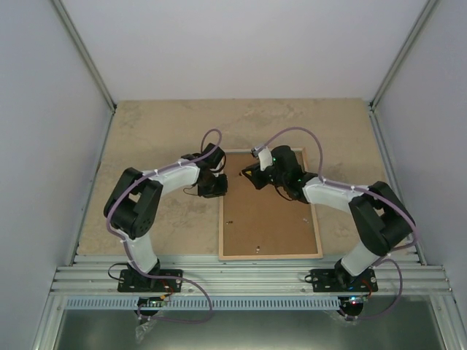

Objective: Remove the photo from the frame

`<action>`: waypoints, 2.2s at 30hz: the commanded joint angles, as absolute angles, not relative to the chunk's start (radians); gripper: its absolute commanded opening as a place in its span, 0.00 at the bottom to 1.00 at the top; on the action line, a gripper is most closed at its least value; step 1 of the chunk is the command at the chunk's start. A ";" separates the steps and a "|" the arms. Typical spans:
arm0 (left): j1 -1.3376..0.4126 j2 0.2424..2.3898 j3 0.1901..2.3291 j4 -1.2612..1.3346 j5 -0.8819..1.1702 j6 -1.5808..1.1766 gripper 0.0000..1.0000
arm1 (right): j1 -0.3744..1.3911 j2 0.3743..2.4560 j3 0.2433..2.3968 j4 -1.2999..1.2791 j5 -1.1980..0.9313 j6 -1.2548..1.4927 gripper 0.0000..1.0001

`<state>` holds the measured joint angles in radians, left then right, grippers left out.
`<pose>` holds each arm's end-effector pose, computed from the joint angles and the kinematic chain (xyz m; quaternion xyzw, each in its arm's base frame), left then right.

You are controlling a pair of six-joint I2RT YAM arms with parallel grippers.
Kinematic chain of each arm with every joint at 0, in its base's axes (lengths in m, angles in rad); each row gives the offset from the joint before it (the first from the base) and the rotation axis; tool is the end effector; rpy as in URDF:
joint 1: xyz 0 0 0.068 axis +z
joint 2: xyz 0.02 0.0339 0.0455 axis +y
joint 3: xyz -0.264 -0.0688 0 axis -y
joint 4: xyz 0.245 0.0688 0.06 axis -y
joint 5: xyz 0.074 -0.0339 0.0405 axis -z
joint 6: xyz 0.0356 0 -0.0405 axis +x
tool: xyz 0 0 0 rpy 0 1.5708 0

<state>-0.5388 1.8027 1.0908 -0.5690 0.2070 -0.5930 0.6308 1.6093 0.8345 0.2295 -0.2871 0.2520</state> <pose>0.2851 -0.1789 0.1515 -0.0118 0.9843 -0.1633 0.0665 0.2684 0.2085 0.1927 -0.2313 0.8338 0.3201 0.3857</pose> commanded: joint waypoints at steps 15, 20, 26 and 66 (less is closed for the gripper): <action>-0.552 1.782 1.036 -0.554 0.253 -0.628 0.16 | 0.670 1.777 0.941 0.323 -0.310 0.295 0.00; -0.552 1.784 1.032 -0.551 0.250 -0.630 0.16 | 0.670 1.793 0.947 0.323 -0.290 0.297 0.00; -0.553 1.782 1.027 -0.549 0.251 -0.629 0.16 | 0.670 1.808 0.948 0.323 -0.287 0.297 0.00; -0.553 1.765 0.983 -0.506 0.253 -0.653 0.16 | 0.712 1.717 0.852 0.323 -0.278 0.310 0.01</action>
